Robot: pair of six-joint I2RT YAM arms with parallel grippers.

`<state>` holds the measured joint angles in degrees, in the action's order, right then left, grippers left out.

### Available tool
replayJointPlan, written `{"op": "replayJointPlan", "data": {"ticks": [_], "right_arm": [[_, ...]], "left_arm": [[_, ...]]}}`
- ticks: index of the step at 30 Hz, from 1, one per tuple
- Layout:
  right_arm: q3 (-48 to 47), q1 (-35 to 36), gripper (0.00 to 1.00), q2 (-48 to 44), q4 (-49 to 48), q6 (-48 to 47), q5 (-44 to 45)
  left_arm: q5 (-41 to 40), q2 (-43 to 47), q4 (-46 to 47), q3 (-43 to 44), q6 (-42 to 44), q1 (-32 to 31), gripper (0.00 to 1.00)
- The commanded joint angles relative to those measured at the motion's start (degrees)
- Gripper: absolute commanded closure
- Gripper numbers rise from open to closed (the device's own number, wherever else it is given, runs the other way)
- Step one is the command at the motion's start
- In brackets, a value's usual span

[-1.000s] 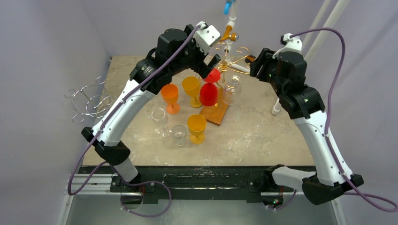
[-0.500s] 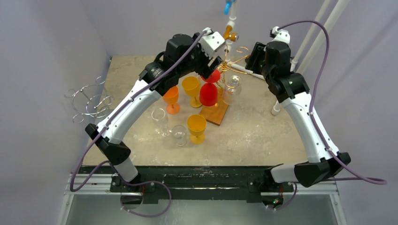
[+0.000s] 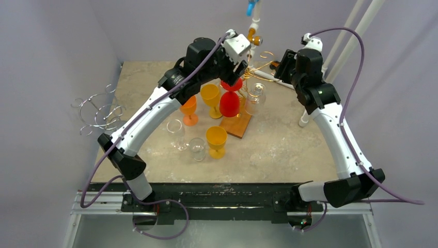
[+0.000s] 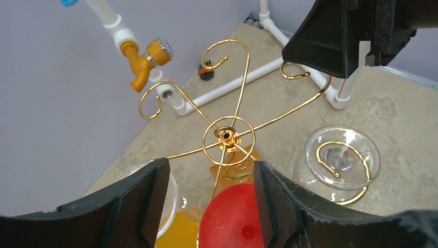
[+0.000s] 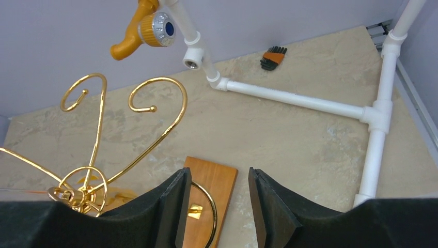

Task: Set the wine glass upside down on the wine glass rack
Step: Adjust the wine rack at the center of the board.

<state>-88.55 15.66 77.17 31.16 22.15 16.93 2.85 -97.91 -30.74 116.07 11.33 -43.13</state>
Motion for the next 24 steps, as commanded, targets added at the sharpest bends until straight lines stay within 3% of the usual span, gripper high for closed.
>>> {"op": "replayJointPlan", "data": {"ticks": [1, 3, 5, 11, 19, 24], "right_arm": [[1.53, -0.82, 0.46, -2.83, -2.33, -0.04, -4.08], [2.18, -1.04, 0.44, -3.24, -2.59, -0.01, -6.17], [1.81, -1.36, 0.42, -3.04, -1.88, 0.35, -7.57], [1.21, -2.51, 0.43, -2.63, -1.4, 1.94, -9.28], [1.75, -3.48, 0.46, -2.36, -1.86, 2.9, -10.99], [2.87, -3.96, 0.53, -3.51, -2.43, 3.72, -12.13]], "left_arm": [[0.48, -0.93, 2.98, 2.4, -2.24, 0.14, 0.27], [-0.1, -1.08, 3.07, 2.31, -2.77, 0.08, 0.06], [0.11, -1.06, 3.2, 2.03, -2.89, 0.15, 0.0], [-0.96, -1.72, 3.15, 3.12, -4.03, 0.1, 0.0], [-2.55, -2.25, 3.73, 2.73, -7.61, 0.15, 0.08], [-1.62, -2.55, 4.23, 1.65, -8.41, 0.15, 0.15]]}}
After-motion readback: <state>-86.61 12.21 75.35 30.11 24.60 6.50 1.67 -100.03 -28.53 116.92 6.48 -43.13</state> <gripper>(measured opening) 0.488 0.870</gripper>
